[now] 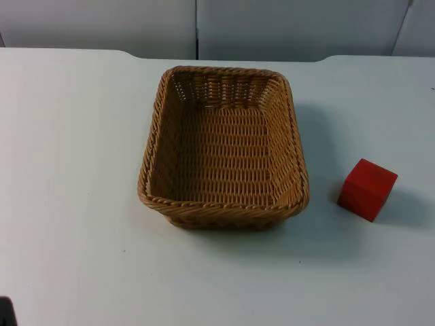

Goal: Pick up the basket with the left hand and place the cube into the basket with the right hand.

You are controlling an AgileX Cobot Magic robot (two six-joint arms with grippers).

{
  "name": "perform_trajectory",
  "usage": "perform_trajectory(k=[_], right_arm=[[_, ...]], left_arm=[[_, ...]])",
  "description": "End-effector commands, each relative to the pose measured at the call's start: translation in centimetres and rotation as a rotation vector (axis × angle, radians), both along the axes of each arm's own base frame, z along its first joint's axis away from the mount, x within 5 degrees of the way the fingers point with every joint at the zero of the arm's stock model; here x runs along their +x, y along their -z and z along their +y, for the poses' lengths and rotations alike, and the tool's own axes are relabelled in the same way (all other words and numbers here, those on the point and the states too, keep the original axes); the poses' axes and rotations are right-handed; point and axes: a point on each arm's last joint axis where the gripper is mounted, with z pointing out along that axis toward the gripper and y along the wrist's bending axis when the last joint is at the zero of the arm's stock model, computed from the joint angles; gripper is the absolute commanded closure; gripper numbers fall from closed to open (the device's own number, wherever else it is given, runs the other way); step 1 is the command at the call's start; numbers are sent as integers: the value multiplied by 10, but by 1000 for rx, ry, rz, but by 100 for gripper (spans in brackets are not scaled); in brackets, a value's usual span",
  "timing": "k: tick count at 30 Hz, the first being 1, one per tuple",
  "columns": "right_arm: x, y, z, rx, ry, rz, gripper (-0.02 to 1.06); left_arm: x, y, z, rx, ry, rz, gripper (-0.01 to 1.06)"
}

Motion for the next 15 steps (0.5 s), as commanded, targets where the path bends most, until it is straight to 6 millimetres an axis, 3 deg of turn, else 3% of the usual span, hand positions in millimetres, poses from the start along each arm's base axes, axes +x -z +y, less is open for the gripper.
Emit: perform_trajectory(k=[1, 3, 6, 7, 10, 11, 13, 15], right_arm=[[1, 0, -1, -7, 11, -7, 105], [1, 0, -1, -7, 11, -7, 105], [1, 0, -1, -7, 11, -7, 105], [1, 0, -1, -7, 11, -7, 105], [1, 0, -1, -7, 11, -7, 105], [1, 0, -1, -7, 11, -7, 105], [1, 0, -1, -7, 11, -7, 105], [1, 0, -1, -7, 11, -7, 105]], left_arm=[[0, 2, -1, -14, 1, 0, 105], [0, 1, -2, -23, 7, -3, 105], [-6, -17, -16, -239, 102, -74, 105], [-6, -17, -16, -239, 102, -74, 105], [-5, -48, -35, -391, 272, -91, 105], [-5, -48, -35, -391, 272, -91, 105], [15, -58, -42, -432, 295, 36, 105], [51, -59, -51, -435, 319, 200, 105]])
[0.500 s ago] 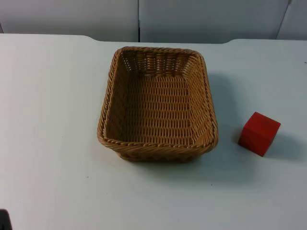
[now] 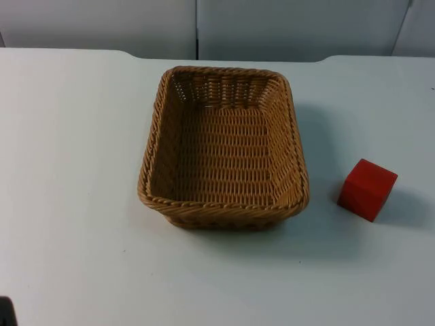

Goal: Pick up the basket with the left hand and place the cube into the basket with the right hand.

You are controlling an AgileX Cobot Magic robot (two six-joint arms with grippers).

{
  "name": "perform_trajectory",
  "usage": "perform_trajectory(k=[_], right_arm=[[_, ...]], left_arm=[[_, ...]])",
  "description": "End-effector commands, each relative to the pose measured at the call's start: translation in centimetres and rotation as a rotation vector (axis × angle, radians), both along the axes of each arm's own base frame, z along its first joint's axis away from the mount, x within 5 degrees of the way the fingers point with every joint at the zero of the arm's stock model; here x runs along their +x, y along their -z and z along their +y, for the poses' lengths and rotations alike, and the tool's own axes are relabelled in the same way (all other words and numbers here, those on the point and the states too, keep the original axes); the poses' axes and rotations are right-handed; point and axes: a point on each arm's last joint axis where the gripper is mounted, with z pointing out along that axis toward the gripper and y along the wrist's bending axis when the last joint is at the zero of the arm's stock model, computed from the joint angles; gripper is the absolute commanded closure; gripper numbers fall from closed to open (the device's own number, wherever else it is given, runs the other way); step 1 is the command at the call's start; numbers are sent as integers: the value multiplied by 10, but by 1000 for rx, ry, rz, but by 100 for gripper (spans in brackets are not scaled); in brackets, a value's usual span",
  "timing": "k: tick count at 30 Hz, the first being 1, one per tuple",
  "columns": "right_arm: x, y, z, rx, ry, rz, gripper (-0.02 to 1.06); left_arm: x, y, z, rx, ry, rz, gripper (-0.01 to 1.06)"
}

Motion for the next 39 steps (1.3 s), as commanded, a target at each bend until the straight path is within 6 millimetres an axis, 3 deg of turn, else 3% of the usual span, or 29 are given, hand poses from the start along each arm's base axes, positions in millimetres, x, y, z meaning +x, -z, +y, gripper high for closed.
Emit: perform_trajectory(k=[1, 3, 4, 6, 7, 11, 12, 15, 16, 17, 20, 21, 23, 25, 31, 35, 39], right_arm=[[1, 0, -1, -7, 11, -7, 105], [1, 0, -1, -7, 11, -7, 105], [1, 0, -1, -7, 11, -7, 105], [1, 0, -1, -7, 11, -7, 105], [1, 0, -1, -7, 11, -7, 105], [1, 0, -1, -7, 11, -7, 105], [1, 0, -1, -7, 11, -7, 105], [1, 0, -1, -7, 11, -7, 105], [1, 0, -1, -7, 11, -7, 105], [1, 0, -1, -7, 11, -7, 105], [1, 0, -1, -7, 11, -7, 105], [1, 0, -1, -7, 11, -7, 105], [1, 0, -1, -7, 11, -7, 105], [1, 0, -1, -7, 11, -7, 105], [1, 0, -1, -7, 11, -7, 105], [1, 0, -1, -7, 11, -7, 105], [1, 0, -1, -7, 11, -7, 105]], left_arm=[[24, 0, -7, -3, 50, 107, 105], [62, 6, -20, -11, 156, 226, 105], [93, 18, -29, -43, 219, 334, 105], [127, 34, -40, -70, 326, 379, 105], [127, 34, -40, -70, 326, 379, 105], [190, 74, -53, -114, 393, 468, 105], [190, 74, -53, -114, 393, 468, 105], [229, 93, -57, -100, 381, 531, 103], [245, 100, -58, -78, 380, 542, 97], [245, 100, -58, -78, 380, 542, 97], [285, 118, -56, -4, 309, 556, 62], [285, 118, -56, -4, 309, 556, 62], [303, 125, -53, 42, 248, 546, 35], [318, 131, -51, 61, 184, 539, 24], [342, 143, -46, 112, 104, 488, 23], [354, 160, -48, 135, 124, 525, 23], [366, 191, -52, 131, 164, 610, 23]])
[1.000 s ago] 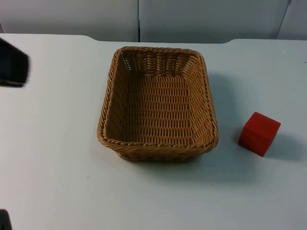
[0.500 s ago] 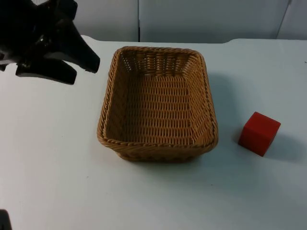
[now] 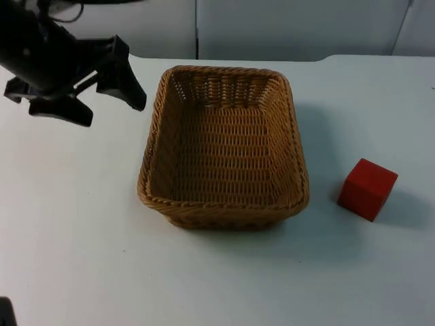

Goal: Pick up the basket with the left hand and place the cube into the basket with the right hand.

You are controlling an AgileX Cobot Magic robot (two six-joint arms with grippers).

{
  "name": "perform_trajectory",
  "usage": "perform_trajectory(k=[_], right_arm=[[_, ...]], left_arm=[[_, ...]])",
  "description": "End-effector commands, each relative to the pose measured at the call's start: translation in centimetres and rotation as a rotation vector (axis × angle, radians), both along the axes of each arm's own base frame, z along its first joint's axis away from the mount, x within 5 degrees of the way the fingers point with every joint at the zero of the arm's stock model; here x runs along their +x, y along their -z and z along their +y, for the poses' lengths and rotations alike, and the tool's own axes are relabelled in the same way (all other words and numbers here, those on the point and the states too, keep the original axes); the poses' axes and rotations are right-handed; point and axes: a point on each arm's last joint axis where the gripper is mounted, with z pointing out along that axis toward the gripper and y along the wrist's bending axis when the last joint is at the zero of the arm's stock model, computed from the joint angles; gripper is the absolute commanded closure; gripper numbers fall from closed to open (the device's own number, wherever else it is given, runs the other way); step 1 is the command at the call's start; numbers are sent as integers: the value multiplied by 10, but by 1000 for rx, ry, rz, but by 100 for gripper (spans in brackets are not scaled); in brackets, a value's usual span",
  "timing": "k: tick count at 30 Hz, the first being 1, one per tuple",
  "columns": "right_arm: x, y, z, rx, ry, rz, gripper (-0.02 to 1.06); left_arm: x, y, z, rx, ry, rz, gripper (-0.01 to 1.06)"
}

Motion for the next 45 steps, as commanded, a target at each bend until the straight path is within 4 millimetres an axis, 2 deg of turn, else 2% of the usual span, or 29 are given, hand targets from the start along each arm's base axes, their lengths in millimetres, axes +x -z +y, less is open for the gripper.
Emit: perform_trajectory(k=[1, 5, 8, 9, 10, 14, 17, 18, 20, 21, 22, 23, 24, 27, 31, 32, 34, 36, 41, 45], right_arm=[[1, 0, -1, -7, 11, -7, 105], [1, 0, -1, -7, 11, -7, 105], [1, 0, -1, -7, 11, -7, 105], [1, 0, -1, -7, 11, -7, 105], [1, 0, -1, -7, 11, -7, 105], [1, 0, -1, -7, 11, -7, 105], [1, 0, -1, -7, 11, -7, 105], [1, 0, -1, -7, 11, -7, 105], [1, 0, -1, -7, 11, -7, 105], [1, 0, -1, -7, 11, -7, 105], [1, 0, -1, -7, 11, -7, 105], [1, 0, -1, -7, 11, -7, 105], [1, 0, -1, -7, 11, -7, 105], [1, 0, -1, -7, 11, -7, 105], [1, 0, -1, -7, 11, -7, 105], [1, 0, -1, -7, 11, -7, 105], [1, 0, -1, -7, 11, -7, 105], [1, 0, -1, -7, 11, -7, 105], [1, 0, -1, -7, 11, -7, 105], [1, 0, -1, -7, 11, -7, 105]], left_arm=[[5, 12, -2, -7, 15, 41, 23], [9, 28, -8, -14, 41, 82, 23], [11, 33, -30, -21, 103, 88, 23], [12, 35, -42, -19, 130, 82, 23], [12, 35, -42, -19, 130, 82, 23], [18, 39, -66, -9, 175, 51, 23], [22, 43, -71, -8, 179, 49, 24], [24, 46, -73, -5, 178, 46, 27], [27, 51, -71, 14, 149, 26, 46], [27, 51, -71, 14, 149, 26, 46], [29, 52, -70, 24, 133, 13, 61], [32, 53, -68, 35, 114, -6, 86], [35, 53, -65, 42, 95, -21, 106], [42, 43, -61, 5, 56, -16, 105], [59, -11, -47, -136, 95, 32, 105], [59, -11, -47, -136, 95, 32, 105], [63, -28, -30, -169, 66, 45, 105], [63, -33, -15, -188, 34, 74, 105], [58, -32, 4, -187, 50, 139, 105], [57, -32, 1, -195, 40, 155, 105]])
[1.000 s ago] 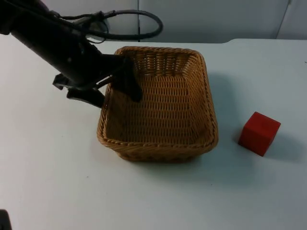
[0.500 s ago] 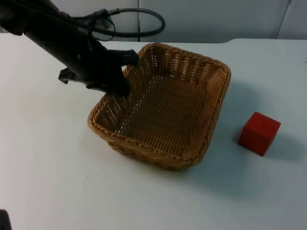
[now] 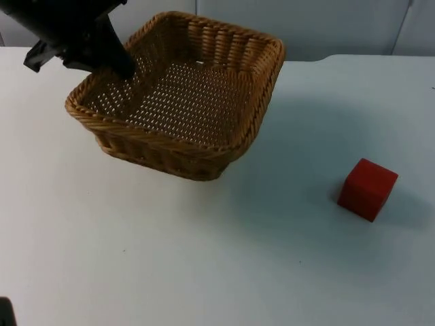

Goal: Pick up the basket with the left hand and place the cube into the basket with the right hand.

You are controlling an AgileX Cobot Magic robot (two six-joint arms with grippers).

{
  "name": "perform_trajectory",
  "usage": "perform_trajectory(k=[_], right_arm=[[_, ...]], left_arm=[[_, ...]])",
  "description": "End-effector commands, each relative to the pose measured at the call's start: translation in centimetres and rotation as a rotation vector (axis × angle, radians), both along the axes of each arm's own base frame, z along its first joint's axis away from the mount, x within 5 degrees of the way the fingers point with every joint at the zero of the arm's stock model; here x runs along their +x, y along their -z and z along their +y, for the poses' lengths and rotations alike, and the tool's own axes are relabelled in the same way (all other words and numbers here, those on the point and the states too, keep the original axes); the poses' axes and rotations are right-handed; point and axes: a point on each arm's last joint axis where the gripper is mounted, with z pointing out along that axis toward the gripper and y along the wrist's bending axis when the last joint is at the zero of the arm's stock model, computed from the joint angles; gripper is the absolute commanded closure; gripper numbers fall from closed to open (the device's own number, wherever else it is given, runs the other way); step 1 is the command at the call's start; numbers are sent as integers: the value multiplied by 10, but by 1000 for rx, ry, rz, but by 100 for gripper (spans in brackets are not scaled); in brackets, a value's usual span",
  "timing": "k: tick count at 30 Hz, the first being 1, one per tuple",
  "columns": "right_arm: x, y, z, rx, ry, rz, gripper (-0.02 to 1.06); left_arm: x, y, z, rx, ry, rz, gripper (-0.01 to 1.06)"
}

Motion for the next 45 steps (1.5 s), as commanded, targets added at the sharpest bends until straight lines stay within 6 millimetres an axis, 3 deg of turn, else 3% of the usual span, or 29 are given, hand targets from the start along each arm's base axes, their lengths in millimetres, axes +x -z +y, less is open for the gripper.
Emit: perform_trajectory(k=[1, 42, 45], right_arm=[[1, 0, -1, -7, 11, -7, 105], [1, 0, -1, -7, 11, -7, 105], [1, 1, 2, 66, 23, -13, 105]], left_arm=[[-2, -8, -10, -46, -1, 16, 105], [12, -8, -9, 2, -115, -107, 105], [15, -9, -8, 11, -139, -130, 105]])
